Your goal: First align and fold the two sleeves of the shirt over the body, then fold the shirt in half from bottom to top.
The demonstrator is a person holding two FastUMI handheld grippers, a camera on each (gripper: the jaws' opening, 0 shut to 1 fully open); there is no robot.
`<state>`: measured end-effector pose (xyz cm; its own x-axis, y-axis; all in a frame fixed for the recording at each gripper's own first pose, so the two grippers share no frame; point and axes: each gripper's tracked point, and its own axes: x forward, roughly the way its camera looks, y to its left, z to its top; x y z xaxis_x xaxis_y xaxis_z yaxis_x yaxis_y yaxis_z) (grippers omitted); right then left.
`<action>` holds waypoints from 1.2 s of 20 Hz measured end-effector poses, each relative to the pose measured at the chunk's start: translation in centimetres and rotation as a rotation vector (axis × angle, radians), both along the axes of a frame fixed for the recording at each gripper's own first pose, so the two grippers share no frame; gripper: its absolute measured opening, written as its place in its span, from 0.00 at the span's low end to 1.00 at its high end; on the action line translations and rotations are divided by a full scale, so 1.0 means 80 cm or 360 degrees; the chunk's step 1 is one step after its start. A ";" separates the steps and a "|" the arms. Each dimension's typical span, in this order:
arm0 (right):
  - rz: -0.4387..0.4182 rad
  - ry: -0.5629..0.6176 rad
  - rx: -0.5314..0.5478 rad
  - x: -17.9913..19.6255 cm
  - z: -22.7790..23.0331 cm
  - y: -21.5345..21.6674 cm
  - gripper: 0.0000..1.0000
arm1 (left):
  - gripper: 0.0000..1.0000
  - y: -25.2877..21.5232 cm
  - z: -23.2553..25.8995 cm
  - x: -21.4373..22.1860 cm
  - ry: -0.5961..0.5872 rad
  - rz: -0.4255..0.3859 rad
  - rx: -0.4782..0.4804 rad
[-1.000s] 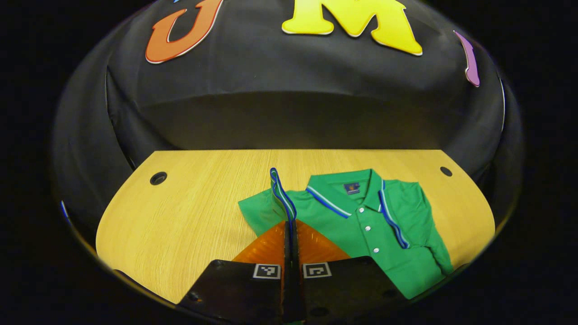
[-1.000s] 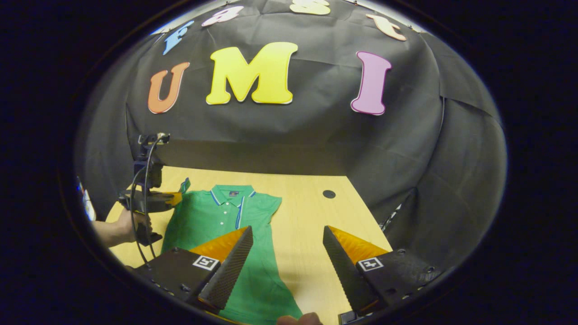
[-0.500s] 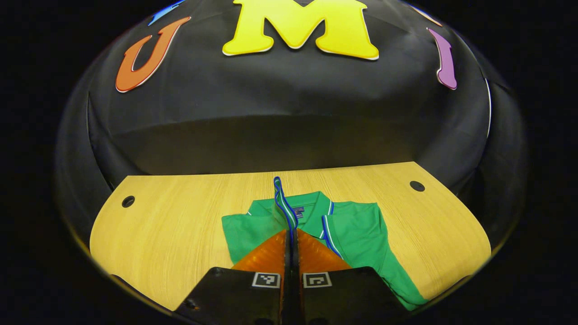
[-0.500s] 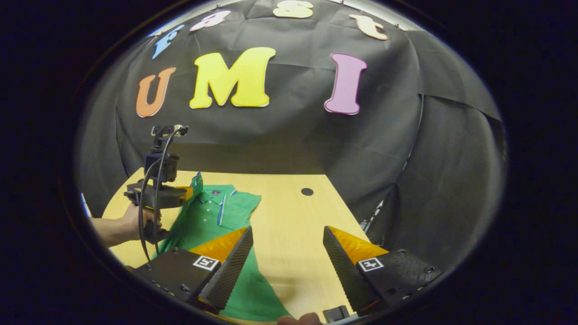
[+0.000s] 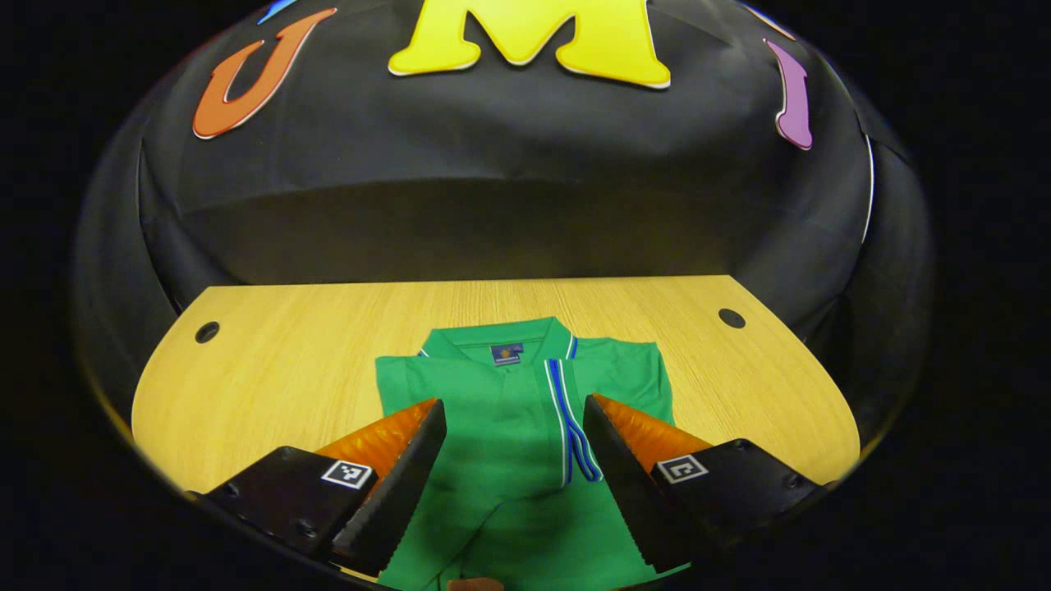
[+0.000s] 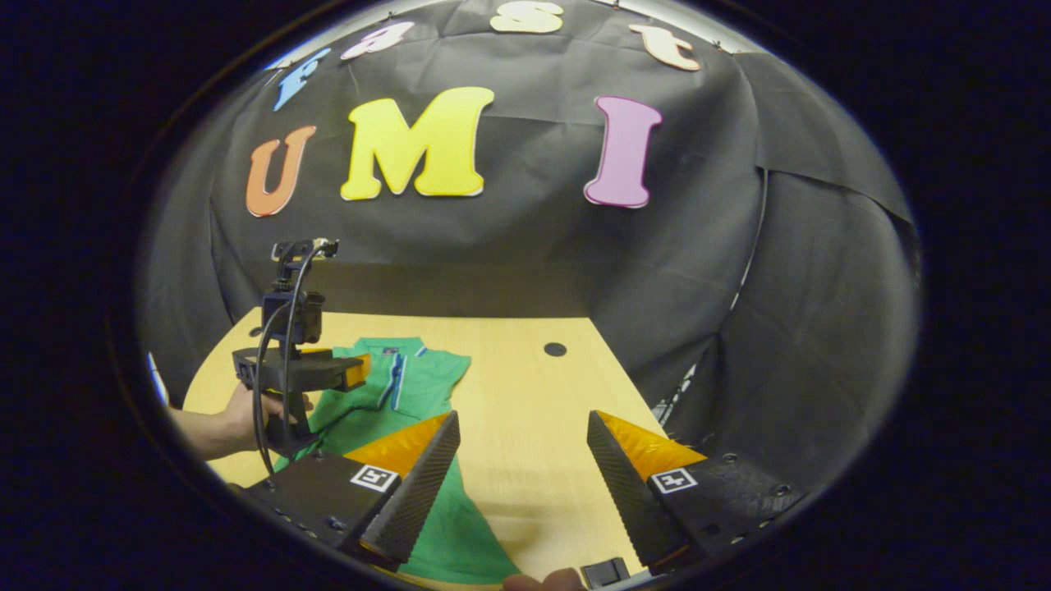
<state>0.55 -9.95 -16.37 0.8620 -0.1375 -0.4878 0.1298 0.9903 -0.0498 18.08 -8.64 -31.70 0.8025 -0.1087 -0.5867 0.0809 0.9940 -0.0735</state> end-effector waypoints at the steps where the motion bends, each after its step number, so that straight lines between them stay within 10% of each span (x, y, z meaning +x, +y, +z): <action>1: 0.0031 -0.0015 -0.0002 0.001 0.003 0.009 0.95 | 1.00 0.010 0.011 -0.005 -0.0025 0.0023 0.0005; 14: 0.0265 -0.0160 -0.0005 -0.038 0.027 0.106 0.95 | 1.00 0.091 0.198 -0.135 -0.0436 0.0111 0.0004; 24: 0.0366 -0.0181 -0.0021 -0.096 0.018 0.098 0.96 | 1.00 0.105 0.232 -0.262 -0.0474 0.0091 0.0081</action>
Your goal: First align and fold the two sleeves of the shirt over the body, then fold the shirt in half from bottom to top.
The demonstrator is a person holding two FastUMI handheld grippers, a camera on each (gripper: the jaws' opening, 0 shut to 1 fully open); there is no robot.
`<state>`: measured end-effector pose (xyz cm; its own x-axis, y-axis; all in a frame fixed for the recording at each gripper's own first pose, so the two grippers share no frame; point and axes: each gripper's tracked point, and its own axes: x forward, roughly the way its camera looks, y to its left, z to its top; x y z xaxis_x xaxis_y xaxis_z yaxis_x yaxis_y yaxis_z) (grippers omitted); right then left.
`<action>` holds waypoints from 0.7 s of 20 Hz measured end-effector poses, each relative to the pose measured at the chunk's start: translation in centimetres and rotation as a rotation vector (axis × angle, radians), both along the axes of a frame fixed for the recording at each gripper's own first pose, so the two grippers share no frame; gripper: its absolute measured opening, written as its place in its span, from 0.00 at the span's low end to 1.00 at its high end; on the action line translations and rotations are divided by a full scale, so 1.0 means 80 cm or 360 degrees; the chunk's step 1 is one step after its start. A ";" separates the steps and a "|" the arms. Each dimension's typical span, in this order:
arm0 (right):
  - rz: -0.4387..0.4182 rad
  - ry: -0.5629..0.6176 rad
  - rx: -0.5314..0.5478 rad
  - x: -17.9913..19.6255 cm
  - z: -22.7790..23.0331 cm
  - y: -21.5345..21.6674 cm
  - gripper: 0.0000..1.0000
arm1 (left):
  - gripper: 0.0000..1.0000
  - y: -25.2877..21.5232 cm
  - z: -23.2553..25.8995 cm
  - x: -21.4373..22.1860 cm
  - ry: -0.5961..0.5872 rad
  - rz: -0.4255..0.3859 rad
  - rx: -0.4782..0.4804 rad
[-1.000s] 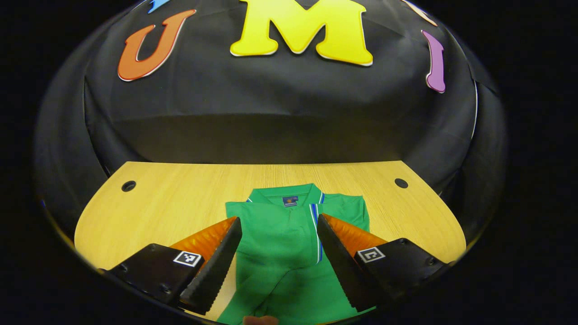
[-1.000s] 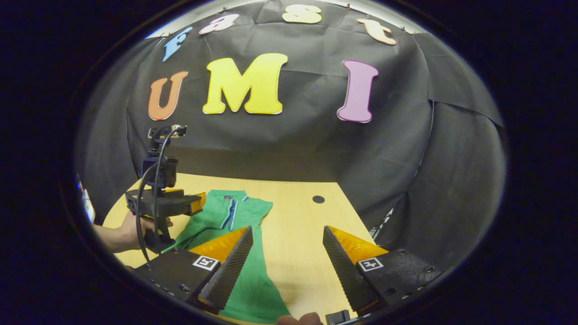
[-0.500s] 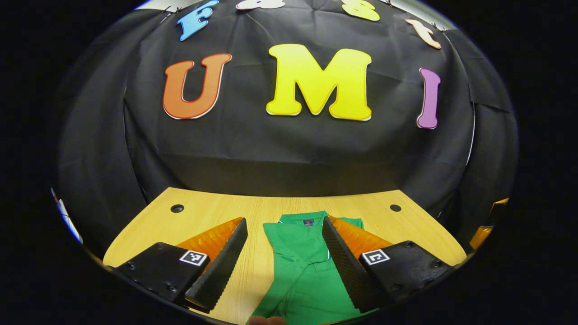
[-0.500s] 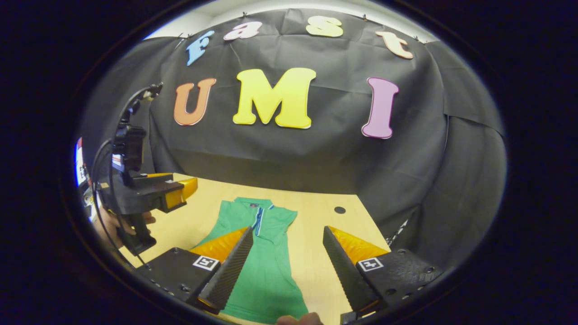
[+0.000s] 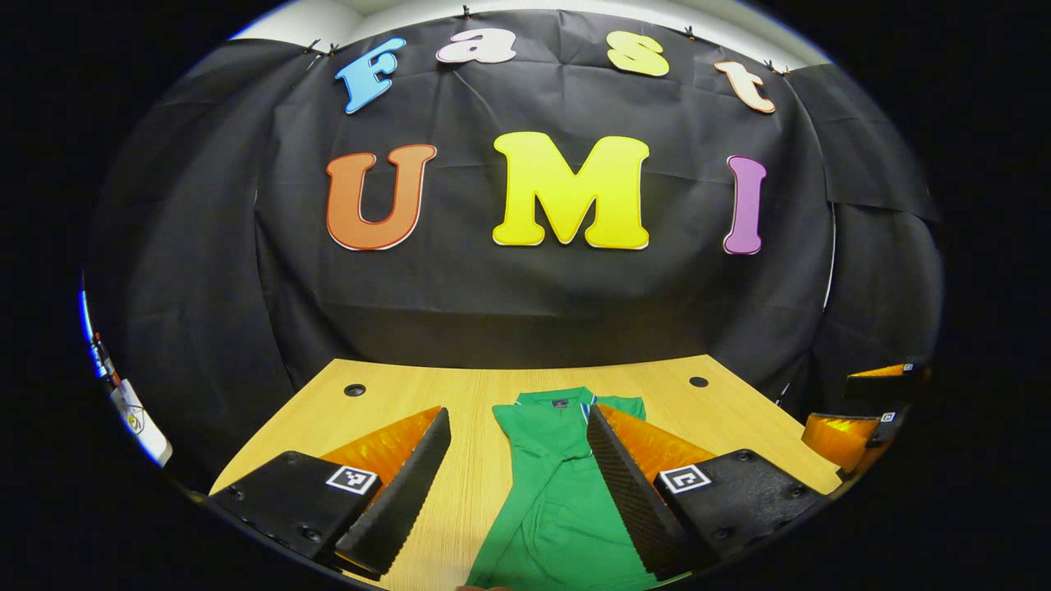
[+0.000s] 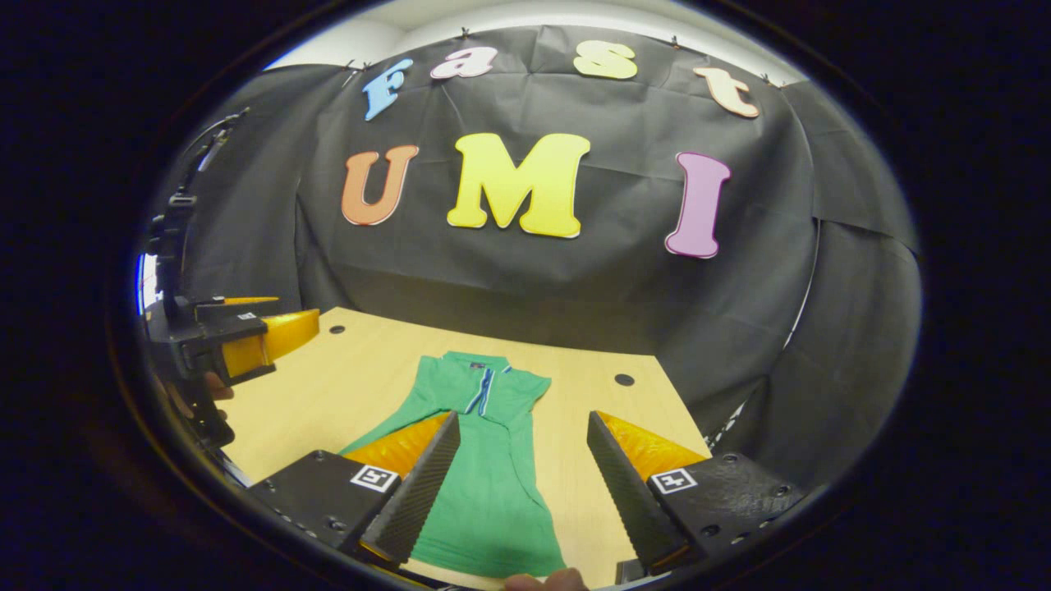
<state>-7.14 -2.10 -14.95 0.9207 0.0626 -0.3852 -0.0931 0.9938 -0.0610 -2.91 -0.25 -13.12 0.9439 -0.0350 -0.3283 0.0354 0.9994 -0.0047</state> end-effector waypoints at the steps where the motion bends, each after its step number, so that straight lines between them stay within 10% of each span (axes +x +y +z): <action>1: 0.0000 0.0005 0.0004 -0.005 -0.006 -0.009 0.95 | 1.00 -0.001 -0.007 -0.012 0.0018 0.0001 0.0003; 14: 0.0094 0.0436 0.0048 -0.099 -0.154 -0.082 0.96 | 1.00 -0.004 -0.129 -0.140 0.0421 -0.0132 0.0116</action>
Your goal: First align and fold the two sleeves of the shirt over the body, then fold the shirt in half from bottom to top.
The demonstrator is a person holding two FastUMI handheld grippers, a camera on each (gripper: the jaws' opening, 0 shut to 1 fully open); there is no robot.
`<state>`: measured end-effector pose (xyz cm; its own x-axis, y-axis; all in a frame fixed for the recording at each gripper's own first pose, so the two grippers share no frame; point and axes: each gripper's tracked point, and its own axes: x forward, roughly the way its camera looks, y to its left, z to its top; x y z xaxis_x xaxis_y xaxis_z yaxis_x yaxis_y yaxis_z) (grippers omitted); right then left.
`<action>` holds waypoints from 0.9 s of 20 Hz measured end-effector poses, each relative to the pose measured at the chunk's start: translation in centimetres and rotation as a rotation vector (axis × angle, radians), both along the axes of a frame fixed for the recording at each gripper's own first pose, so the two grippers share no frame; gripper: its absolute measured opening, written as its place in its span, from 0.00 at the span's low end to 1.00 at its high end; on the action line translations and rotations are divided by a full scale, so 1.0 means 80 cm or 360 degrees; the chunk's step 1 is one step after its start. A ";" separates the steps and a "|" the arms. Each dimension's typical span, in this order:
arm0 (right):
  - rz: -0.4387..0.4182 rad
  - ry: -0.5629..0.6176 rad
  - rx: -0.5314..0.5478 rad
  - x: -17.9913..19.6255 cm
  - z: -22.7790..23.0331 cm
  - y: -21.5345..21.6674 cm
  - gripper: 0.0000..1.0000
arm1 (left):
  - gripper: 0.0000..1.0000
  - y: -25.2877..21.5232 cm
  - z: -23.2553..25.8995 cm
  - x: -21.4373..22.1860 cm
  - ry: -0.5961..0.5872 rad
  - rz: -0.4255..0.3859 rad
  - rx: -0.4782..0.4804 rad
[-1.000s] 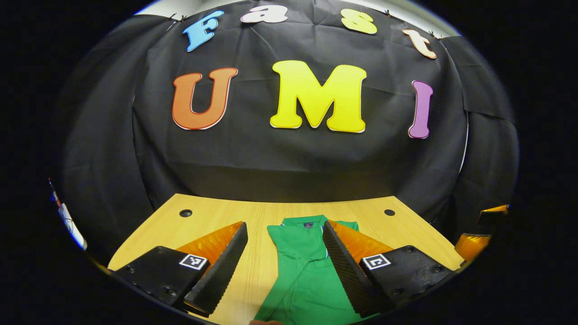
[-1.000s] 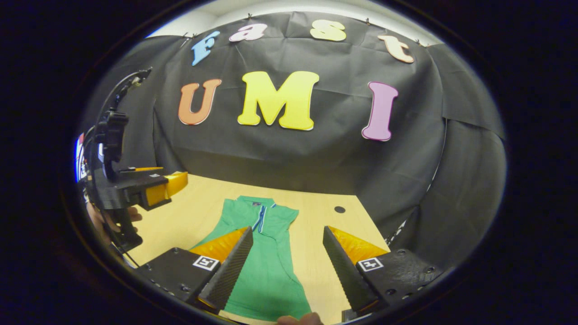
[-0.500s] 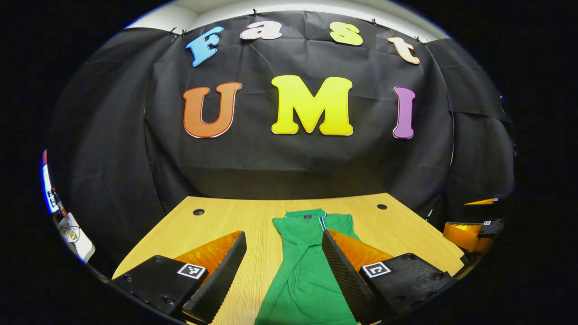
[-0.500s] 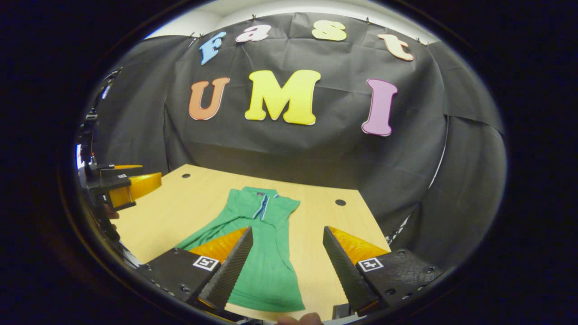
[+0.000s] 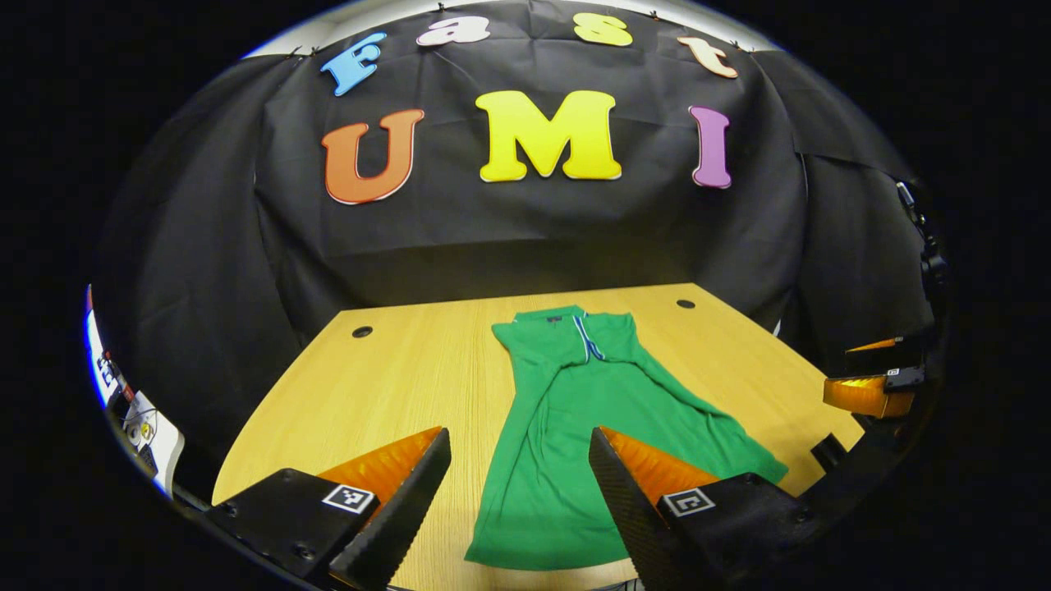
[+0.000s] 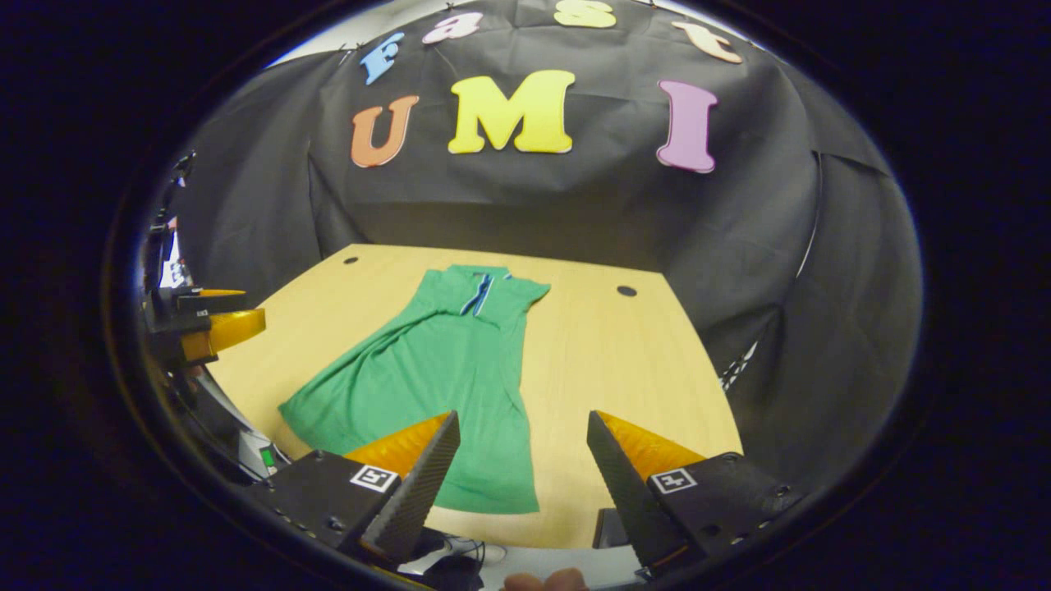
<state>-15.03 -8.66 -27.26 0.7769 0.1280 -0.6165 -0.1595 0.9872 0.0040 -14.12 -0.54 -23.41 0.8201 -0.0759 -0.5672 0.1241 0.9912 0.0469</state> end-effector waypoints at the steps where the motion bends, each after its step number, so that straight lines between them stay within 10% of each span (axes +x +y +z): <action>1: -0.0005 0.0043 -0.0004 -0.007 -0.014 -0.004 0.96 | 1.00 0.001 -0.017 -0.010 0.0057 -0.0015 0.0007; 18: 0.0061 0.0552 -0.0066 -0.014 -0.170 0.000 0.97 | 1.00 0.056 -0.184 -0.085 0.0686 -0.0032 -0.0049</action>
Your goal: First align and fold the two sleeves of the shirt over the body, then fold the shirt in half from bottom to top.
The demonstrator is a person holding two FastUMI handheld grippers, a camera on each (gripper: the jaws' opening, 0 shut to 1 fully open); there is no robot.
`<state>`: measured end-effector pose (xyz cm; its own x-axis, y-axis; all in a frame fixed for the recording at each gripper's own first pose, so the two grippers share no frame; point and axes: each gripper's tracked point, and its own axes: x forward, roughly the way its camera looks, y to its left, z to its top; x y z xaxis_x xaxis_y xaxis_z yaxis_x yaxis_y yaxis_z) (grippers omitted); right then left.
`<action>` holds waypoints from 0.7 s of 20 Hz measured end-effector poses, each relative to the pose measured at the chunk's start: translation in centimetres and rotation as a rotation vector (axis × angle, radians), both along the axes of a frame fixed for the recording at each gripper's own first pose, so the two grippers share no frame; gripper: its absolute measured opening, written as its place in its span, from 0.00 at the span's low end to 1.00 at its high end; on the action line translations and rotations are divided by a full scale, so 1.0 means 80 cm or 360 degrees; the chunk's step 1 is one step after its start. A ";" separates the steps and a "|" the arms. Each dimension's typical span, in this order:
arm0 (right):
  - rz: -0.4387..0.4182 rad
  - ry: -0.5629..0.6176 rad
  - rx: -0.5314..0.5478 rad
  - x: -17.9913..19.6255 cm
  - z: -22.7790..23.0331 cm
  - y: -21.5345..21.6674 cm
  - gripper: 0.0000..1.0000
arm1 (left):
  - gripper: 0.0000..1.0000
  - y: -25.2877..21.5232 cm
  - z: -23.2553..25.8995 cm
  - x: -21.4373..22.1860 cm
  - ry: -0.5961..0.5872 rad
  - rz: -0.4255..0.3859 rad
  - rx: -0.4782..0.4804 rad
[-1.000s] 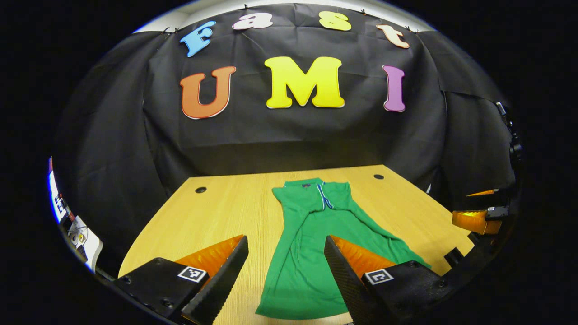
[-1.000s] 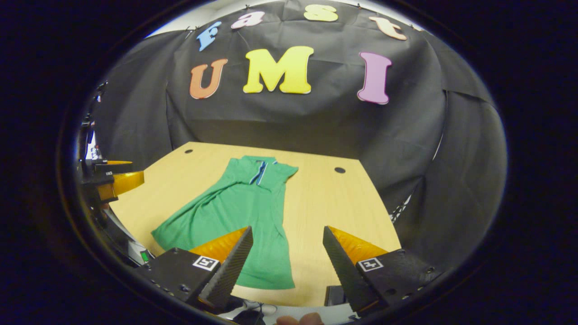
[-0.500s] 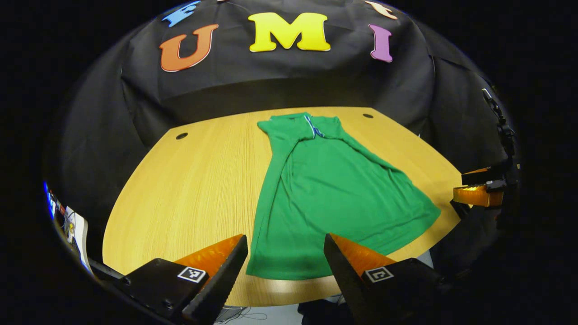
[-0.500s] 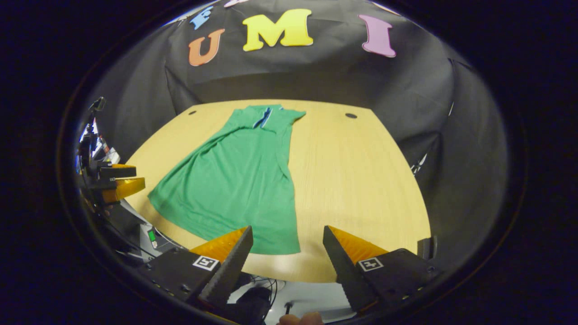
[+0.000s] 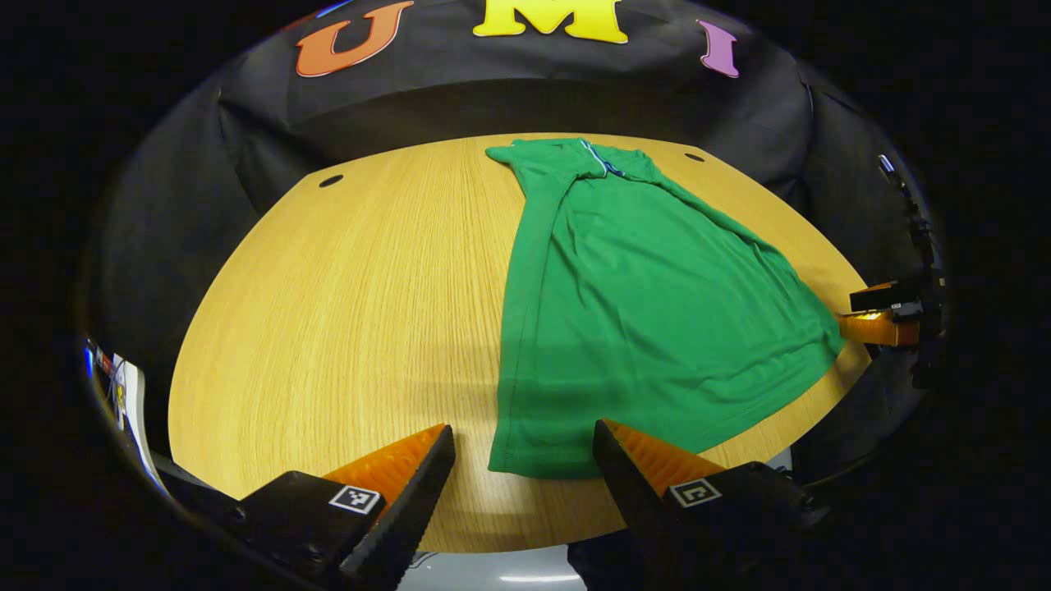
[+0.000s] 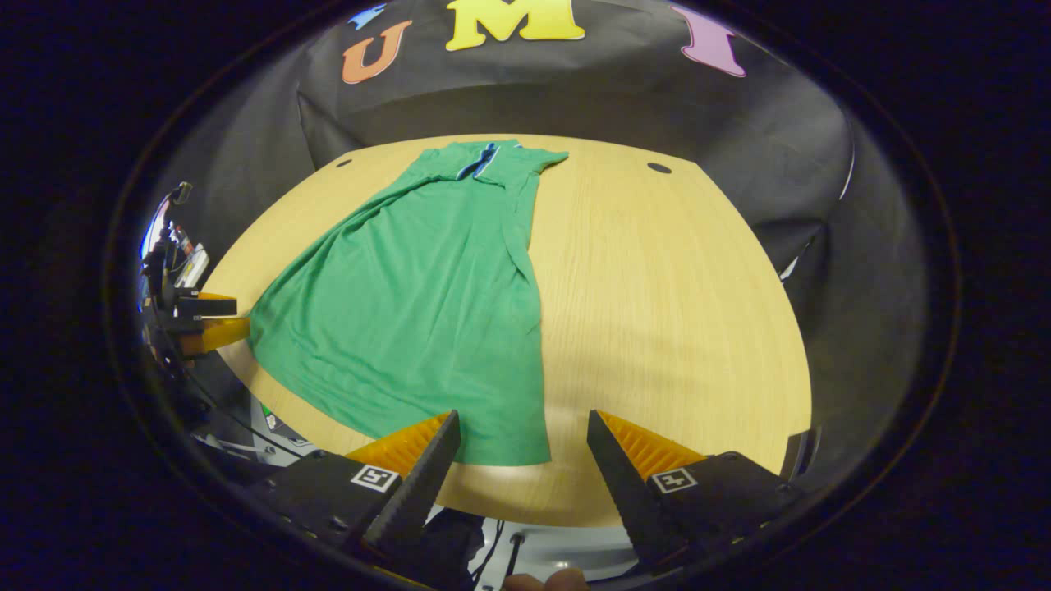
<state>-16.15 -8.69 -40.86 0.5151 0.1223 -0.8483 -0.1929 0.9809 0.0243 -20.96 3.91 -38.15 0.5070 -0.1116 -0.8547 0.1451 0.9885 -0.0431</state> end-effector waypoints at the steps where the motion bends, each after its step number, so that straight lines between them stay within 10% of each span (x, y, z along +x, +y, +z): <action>1: 0.0006 0.0019 -0.0008 0.000 -0.005 0.000 0.97 | 1.00 0.001 0.002 -0.004 0.0009 -0.0007 0.0003; 12: -0.0005 0.0105 0.0035 -0.005 -0.025 0.006 0.93 | 1.00 -0.002 -0.010 -0.004 0.0121 0.0012 0.0019; 14: -0.0009 0.0117 0.0053 -0.004 -0.024 0.011 0.72 | 1.00 -0.011 -0.011 -0.002 0.0157 0.0037 0.0017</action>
<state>-16.49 -7.84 -42.79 0.4521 0.1486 -0.8795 -0.1840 0.9804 0.0711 -21.12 3.06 -39.01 0.4226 -0.0912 -0.9017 0.1174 0.9921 -0.0453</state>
